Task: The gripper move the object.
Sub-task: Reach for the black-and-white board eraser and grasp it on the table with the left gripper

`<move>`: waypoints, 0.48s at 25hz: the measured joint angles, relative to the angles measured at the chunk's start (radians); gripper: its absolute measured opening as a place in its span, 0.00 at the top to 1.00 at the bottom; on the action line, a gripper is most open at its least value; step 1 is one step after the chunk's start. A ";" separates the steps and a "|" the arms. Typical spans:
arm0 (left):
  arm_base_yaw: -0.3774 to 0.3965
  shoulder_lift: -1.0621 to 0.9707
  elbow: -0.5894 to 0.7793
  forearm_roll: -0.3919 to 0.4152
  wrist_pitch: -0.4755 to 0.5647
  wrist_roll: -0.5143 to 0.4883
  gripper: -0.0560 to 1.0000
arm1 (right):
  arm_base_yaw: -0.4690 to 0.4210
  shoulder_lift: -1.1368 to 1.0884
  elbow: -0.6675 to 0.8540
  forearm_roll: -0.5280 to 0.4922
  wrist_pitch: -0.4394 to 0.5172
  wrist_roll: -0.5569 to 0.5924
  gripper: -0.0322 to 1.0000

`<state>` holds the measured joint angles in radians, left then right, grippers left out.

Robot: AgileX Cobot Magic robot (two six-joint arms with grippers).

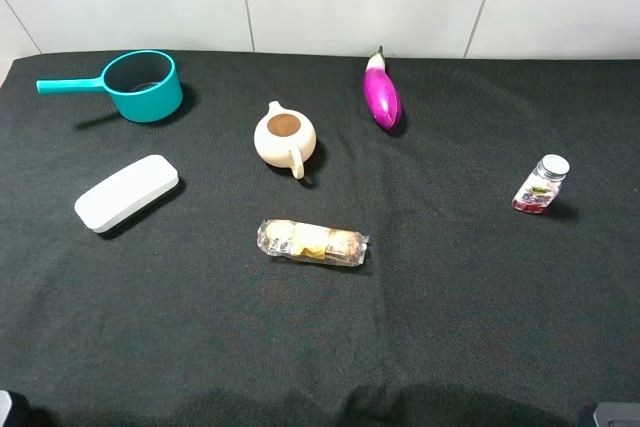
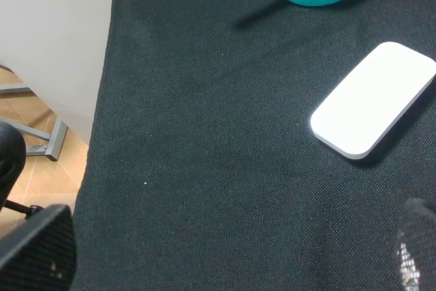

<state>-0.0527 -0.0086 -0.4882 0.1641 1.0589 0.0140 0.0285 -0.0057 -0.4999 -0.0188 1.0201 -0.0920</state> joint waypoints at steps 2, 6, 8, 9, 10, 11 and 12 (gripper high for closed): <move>0.000 0.000 0.000 0.000 0.000 0.000 0.01 | 0.000 0.000 0.000 0.000 0.000 0.000 0.30; 0.000 0.000 0.000 0.000 0.000 0.000 0.01 | 0.000 0.000 0.000 0.000 0.000 0.000 0.30; 0.000 0.000 0.000 0.000 0.000 0.000 0.01 | 0.000 0.000 0.000 0.000 0.000 0.000 0.30; 0.000 0.000 0.000 0.000 0.000 0.000 0.01 | 0.000 0.000 0.000 0.000 0.000 0.000 0.30; 0.000 0.000 0.000 0.000 0.000 0.000 0.01 | 0.000 0.000 0.000 0.000 0.000 0.000 0.30; 0.000 0.000 0.000 0.000 0.000 0.000 0.01 | 0.000 0.000 0.000 0.000 0.000 0.000 0.30; 0.000 0.000 0.000 0.000 0.000 0.000 0.01 | 0.000 0.000 0.000 0.000 0.000 0.000 0.30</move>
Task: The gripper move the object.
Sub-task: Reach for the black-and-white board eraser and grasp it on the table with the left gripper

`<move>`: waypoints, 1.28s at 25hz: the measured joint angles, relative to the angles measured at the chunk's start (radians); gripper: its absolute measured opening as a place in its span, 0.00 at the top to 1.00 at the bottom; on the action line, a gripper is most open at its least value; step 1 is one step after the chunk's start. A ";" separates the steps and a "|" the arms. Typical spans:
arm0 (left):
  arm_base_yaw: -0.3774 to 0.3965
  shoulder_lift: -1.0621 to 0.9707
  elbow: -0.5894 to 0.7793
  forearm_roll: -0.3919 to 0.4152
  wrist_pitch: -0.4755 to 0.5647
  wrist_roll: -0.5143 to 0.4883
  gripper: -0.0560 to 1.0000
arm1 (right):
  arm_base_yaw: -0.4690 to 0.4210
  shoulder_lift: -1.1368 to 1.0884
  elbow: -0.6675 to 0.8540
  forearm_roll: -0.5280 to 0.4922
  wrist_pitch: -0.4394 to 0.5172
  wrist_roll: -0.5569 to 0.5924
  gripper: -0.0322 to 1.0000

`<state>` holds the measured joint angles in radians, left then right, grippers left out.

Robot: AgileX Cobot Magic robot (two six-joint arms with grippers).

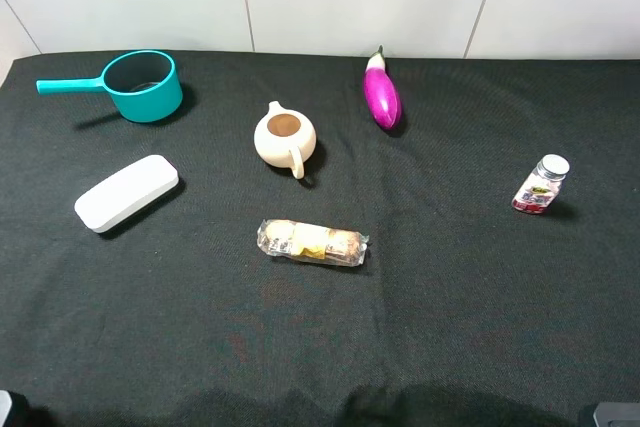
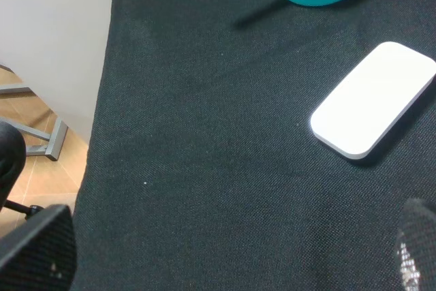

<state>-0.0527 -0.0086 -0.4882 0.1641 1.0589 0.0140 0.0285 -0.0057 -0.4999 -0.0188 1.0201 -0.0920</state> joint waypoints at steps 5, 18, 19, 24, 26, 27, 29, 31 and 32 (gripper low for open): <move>0.000 0.000 0.000 0.000 0.000 0.000 0.01 | 0.000 0.000 0.000 0.000 0.000 0.000 0.30; 0.000 0.000 0.000 0.000 0.000 0.002 0.01 | 0.000 0.000 0.000 0.000 0.000 0.000 0.30; 0.000 0.000 0.000 0.000 0.000 0.002 0.01 | 0.000 0.000 0.000 0.000 0.000 0.000 0.30; 0.000 0.004 0.000 0.000 0.000 0.002 0.01 | 0.000 0.000 0.000 0.000 0.000 0.000 0.30; 0.000 0.040 -0.001 0.000 0.002 0.002 0.01 | 0.000 0.000 0.000 0.000 0.000 0.000 0.30; 0.000 0.072 -0.002 0.000 0.003 0.002 0.01 | 0.000 0.000 0.000 0.000 0.000 0.000 0.30; 0.000 0.140 -0.003 -0.001 0.005 0.002 0.01 | 0.000 0.000 0.000 0.000 0.000 0.000 0.30; 0.000 0.203 -0.003 -0.002 0.005 0.002 0.01 | 0.000 0.000 0.000 0.000 0.000 0.000 0.30; 0.000 0.235 -0.003 -0.002 0.006 0.002 0.01 | 0.000 0.000 0.000 0.000 0.000 0.000 0.30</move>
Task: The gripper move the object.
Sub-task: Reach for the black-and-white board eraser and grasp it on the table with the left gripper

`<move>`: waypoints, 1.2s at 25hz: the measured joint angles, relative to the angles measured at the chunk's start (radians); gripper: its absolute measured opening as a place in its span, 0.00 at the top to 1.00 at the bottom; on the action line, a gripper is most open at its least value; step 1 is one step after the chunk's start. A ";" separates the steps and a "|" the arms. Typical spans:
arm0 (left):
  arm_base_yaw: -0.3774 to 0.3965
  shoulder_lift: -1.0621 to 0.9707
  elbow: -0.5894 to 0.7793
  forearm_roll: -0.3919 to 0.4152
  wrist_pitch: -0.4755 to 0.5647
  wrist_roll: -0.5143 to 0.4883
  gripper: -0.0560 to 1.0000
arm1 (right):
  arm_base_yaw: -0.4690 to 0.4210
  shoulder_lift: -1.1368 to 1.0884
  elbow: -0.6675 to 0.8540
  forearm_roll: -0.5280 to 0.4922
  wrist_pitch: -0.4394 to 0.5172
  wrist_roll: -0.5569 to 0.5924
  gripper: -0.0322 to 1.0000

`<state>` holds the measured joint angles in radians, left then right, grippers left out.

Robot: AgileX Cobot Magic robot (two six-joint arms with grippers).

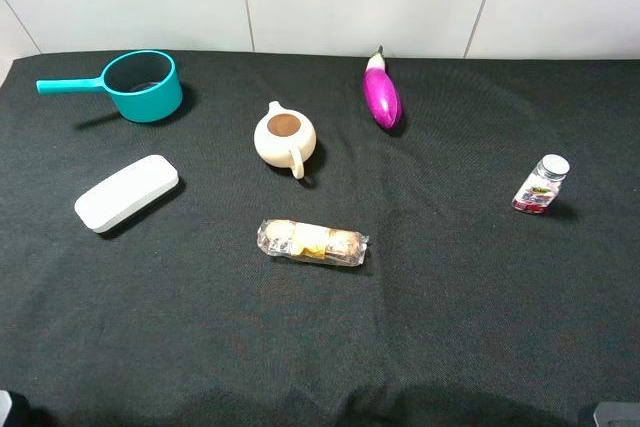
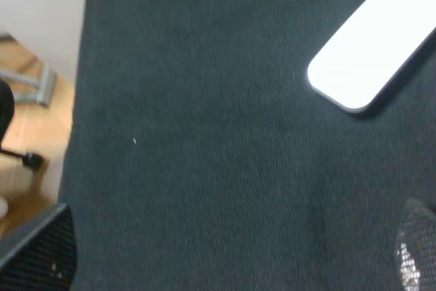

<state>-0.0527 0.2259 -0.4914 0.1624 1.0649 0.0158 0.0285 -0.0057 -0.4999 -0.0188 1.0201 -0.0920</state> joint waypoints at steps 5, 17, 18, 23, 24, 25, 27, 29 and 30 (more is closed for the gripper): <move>0.000 0.122 -0.024 -0.001 0.002 0.006 0.01 | 0.000 0.000 0.000 0.000 0.000 0.000 0.30; 0.000 0.454 -0.131 -0.001 -0.008 0.056 0.01 | 0.000 0.000 0.000 0.000 0.000 0.000 0.30; 0.000 0.483 -0.137 -0.001 -0.015 0.066 0.01 | 0.000 0.000 0.000 0.000 0.000 0.000 0.30; 0.000 0.609 -0.167 -0.001 -0.058 0.109 0.01 | 0.000 0.000 0.000 0.000 0.000 0.000 0.30; 0.000 0.636 -0.174 -0.001 -0.069 0.121 0.01 | 0.000 0.000 0.000 0.000 0.000 0.000 0.30; 0.000 0.664 -0.180 -0.001 -0.077 0.137 0.01 | 0.000 0.000 0.000 0.000 0.000 0.000 0.30; 0.000 0.713 -0.192 -0.001 -0.101 0.163 0.01 | 0.000 0.000 0.000 0.000 0.000 0.000 0.30; 0.000 0.764 -0.201 -0.003 -0.131 0.195 0.01 | 0.000 0.000 0.000 0.000 0.000 0.000 0.30; 0.000 0.784 -0.204 -0.007 -0.146 0.213 0.01 | 0.000 0.000 0.000 0.000 0.000 0.000 0.30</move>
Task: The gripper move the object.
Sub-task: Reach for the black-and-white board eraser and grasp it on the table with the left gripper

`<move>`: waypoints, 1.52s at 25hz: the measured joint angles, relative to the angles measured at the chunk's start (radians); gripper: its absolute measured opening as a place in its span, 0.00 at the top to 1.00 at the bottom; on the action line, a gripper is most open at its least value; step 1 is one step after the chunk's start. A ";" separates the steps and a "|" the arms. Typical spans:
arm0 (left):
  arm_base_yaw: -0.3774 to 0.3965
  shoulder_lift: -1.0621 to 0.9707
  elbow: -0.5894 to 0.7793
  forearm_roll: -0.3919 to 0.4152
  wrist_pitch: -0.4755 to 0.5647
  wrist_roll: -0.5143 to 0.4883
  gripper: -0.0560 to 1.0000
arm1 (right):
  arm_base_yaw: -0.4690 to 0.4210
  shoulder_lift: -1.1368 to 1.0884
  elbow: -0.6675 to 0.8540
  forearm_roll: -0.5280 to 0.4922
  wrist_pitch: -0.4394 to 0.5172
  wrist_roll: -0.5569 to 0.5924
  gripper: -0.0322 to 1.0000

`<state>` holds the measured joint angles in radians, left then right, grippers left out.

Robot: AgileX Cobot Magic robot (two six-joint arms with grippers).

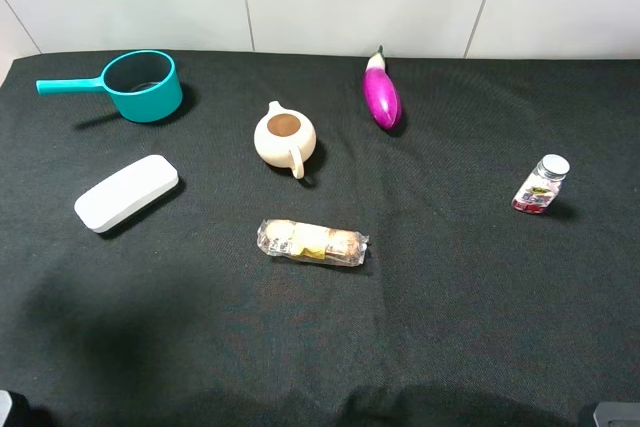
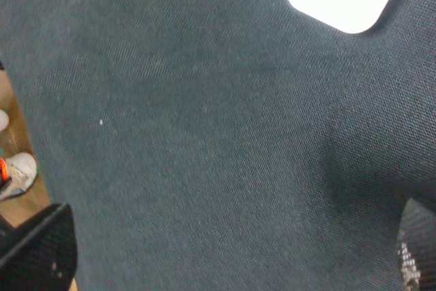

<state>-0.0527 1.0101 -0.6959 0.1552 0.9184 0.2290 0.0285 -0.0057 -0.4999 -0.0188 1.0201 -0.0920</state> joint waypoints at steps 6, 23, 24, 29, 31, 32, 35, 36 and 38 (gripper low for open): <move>0.000 0.158 -0.005 -0.075 -0.101 0.095 0.01 | 0.000 0.000 0.000 0.000 0.000 0.000 0.30; -0.031 0.475 -0.090 -0.150 -0.231 0.207 0.01 | 0.000 0.000 0.000 0.000 0.000 0.000 0.30; -0.034 0.486 -0.095 -0.155 -0.235 0.210 0.01 | 0.000 0.000 0.000 0.000 0.000 0.000 0.30; -0.051 0.552 -0.103 -0.150 -0.254 0.228 0.01 | 0.000 0.000 0.000 0.000 0.000 0.000 0.30; -0.057 0.574 -0.103 -0.150 -0.264 0.233 0.01 | 0.000 0.000 0.000 0.000 0.000 0.000 0.30; -0.058 0.580 -0.103 -0.150 -0.270 0.234 0.01 | 0.000 0.000 0.000 0.000 0.000 0.000 0.30; -0.058 0.588 -0.103 -0.150 -0.291 0.233 0.01 | 0.000 0.000 0.000 0.000 0.000 0.000 0.30; -0.058 0.590 -0.103 -0.150 -0.296 0.233 0.01 | 0.000 0.000 0.000 0.000 0.000 0.000 0.30; -0.058 0.603 -0.109 -0.150 -0.302 0.236 0.01 | 0.000 0.000 0.000 0.000 0.000 0.000 0.30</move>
<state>-0.1108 1.6128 -0.8047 0.0053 0.6162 0.4647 0.0285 -0.0057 -0.4999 -0.0188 1.0201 -0.0920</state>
